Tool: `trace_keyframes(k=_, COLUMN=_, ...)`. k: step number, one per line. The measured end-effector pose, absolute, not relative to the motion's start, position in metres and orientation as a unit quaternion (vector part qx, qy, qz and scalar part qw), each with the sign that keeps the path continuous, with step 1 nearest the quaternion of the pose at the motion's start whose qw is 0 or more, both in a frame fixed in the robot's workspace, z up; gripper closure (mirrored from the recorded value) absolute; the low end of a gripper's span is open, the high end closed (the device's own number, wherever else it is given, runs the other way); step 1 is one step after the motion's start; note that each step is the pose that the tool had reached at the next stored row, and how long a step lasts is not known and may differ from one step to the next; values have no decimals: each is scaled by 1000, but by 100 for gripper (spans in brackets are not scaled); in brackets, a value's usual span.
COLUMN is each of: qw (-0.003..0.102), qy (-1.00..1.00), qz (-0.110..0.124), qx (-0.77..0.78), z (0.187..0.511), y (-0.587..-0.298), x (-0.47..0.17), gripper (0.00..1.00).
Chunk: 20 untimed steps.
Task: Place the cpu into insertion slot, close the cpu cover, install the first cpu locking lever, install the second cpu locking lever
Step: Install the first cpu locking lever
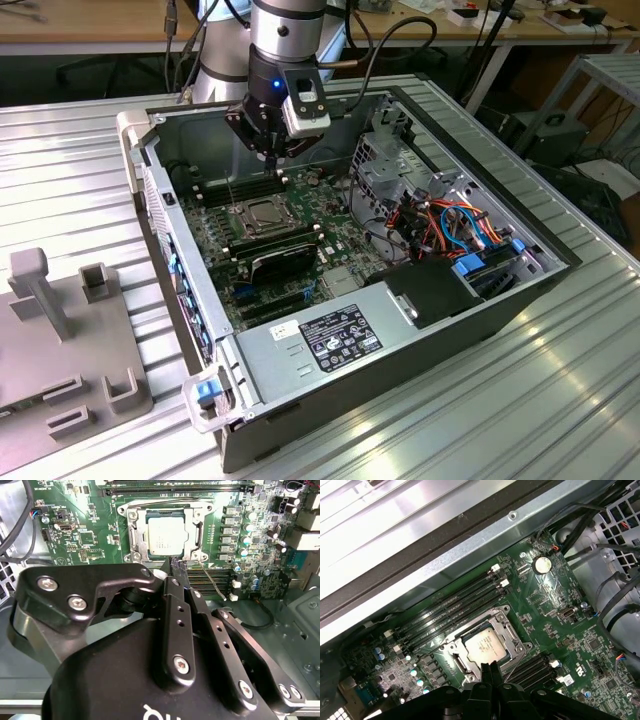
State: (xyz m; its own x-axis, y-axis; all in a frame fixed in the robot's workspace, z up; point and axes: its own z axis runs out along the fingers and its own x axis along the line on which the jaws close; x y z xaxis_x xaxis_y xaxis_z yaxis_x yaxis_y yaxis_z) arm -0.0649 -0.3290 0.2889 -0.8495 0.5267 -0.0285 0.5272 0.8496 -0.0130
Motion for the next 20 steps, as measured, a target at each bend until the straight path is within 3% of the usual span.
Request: trace_keyframes(k=20, qw=13, qy=986, qz=-9, qx=164, z=289, y=-329, x=-65, gripper=89)
